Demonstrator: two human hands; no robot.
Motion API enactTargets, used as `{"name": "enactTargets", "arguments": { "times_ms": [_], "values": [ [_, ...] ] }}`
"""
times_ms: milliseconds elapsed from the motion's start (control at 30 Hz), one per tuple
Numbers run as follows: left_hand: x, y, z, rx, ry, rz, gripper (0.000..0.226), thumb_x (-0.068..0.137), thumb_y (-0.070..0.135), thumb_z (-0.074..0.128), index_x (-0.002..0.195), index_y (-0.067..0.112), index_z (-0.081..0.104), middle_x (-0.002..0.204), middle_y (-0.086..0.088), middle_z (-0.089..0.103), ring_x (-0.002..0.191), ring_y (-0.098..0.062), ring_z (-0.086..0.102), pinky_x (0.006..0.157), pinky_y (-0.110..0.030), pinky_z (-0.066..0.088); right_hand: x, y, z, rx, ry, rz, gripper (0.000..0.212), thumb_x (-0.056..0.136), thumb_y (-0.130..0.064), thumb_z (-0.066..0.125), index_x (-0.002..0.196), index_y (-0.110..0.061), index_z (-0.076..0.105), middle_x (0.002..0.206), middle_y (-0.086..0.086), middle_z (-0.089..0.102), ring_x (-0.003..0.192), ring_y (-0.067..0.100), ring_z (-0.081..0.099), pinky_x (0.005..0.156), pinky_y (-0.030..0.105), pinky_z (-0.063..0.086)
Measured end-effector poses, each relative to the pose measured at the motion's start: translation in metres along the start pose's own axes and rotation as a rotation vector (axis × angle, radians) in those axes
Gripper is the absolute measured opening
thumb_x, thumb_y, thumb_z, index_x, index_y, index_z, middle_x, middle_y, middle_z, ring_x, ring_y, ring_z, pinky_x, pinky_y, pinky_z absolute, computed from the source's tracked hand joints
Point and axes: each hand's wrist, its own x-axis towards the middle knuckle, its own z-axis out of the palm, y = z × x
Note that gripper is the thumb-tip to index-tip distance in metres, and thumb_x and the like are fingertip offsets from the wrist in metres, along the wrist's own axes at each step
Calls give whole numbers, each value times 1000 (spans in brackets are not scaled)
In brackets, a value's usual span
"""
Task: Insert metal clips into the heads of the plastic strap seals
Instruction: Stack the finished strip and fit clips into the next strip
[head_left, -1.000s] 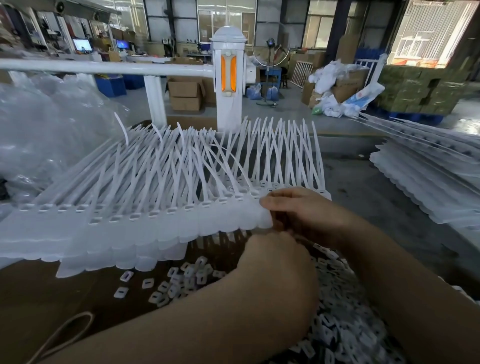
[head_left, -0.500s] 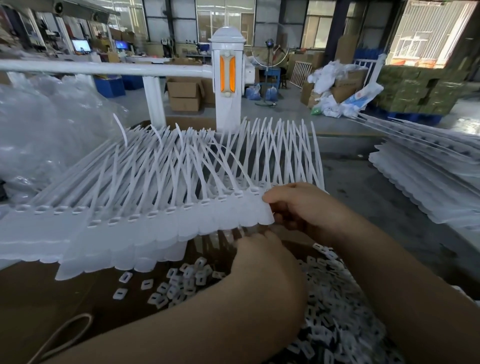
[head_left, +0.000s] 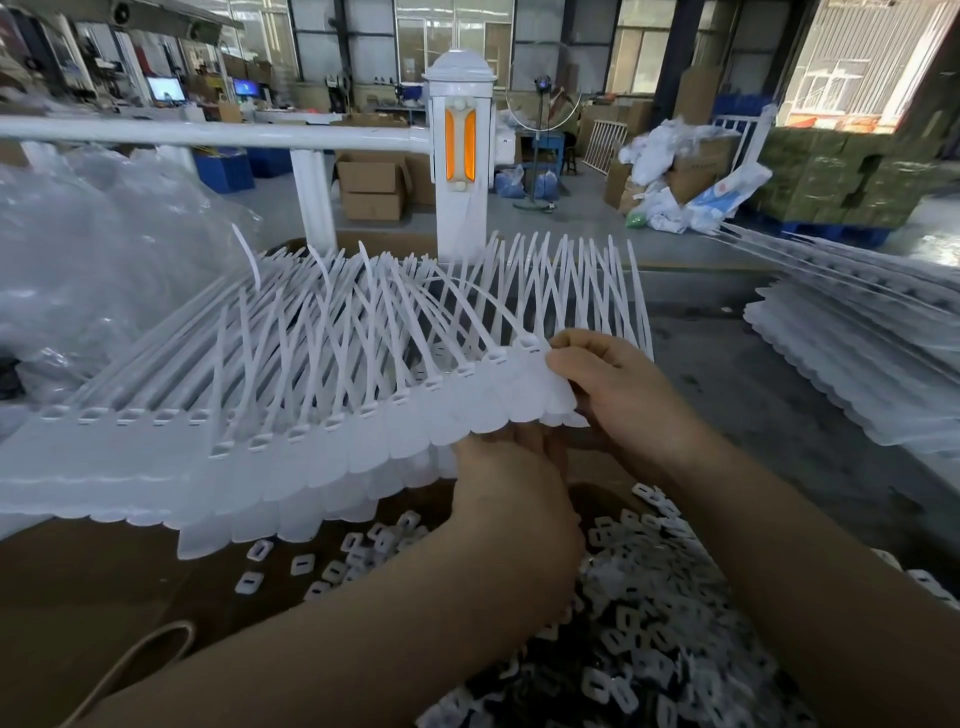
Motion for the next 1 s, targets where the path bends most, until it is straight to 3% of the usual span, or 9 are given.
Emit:
{"name": "enactTargets", "arguments": {
  "times_ms": [133,233,367,500,567,667,767,900,1000],
  "values": [
    [14,-16,-4,-206,-36,-50,57,97,30,57,144,10,32,148,-10,38,135,-28,39,106,-37,35,1,-3,5,231,50,-70,31,88,-12,52,60,-23,58,62,-9,55,62,11,54,60,24,43],
    [10,-24,-5,-161,19,-39,50,101,23,48,146,12,30,146,-9,39,131,-29,43,101,-39,39,5,-10,3,532,100,-84,35,97,-2,42,65,-13,54,71,-3,62,69,12,62,60,25,52],
    [2,-41,-10,-336,-8,17,46,99,20,48,142,18,32,141,-8,40,118,-25,48,82,-33,36,8,-16,-9,808,299,29,15,94,-7,43,96,-6,58,116,15,67,110,30,65,68,29,58],
    [4,-77,-21,-277,-76,14,65,94,27,54,149,33,21,144,-7,43,117,-29,52,99,-44,45,6,-15,-13,897,466,24,21,88,-5,42,72,-9,55,98,7,68,97,26,68,56,25,55],
    [10,-93,-25,-129,-100,-12,82,84,37,69,147,44,18,140,-6,44,116,-31,52,98,-49,47,6,-14,-13,842,586,56,17,86,-6,43,70,-12,48,92,4,61,91,24,64,49,21,49],
    [17,-102,-23,-65,-138,123,97,78,34,78,150,47,13,156,-6,27,137,-31,37,109,-48,37,6,-11,-15,577,797,190,20,88,-11,46,69,-17,44,82,-1,46,73,17,51,41,15,40],
    [16,-97,-20,-21,-181,250,75,77,29,77,139,34,36,142,-5,40,127,-25,44,101,-44,44,7,-7,-23,425,851,287,18,89,-20,46,70,-20,45,78,-2,45,66,14,44,42,19,40],
    [9,-107,-34,-59,-175,184,32,84,52,65,98,24,60,97,3,57,83,-11,53,67,-29,44,8,-11,-29,217,882,316,15,85,-21,43,71,-20,48,76,-1,49,74,18,50,55,28,35],
    [9,-126,-40,-90,-203,167,23,84,45,68,75,26,61,80,6,61,74,-7,56,73,-25,49,8,-13,-32,125,902,292,19,86,-23,43,68,-19,46,70,-2,44,67,17,46,53,28,29]
  ]
}}
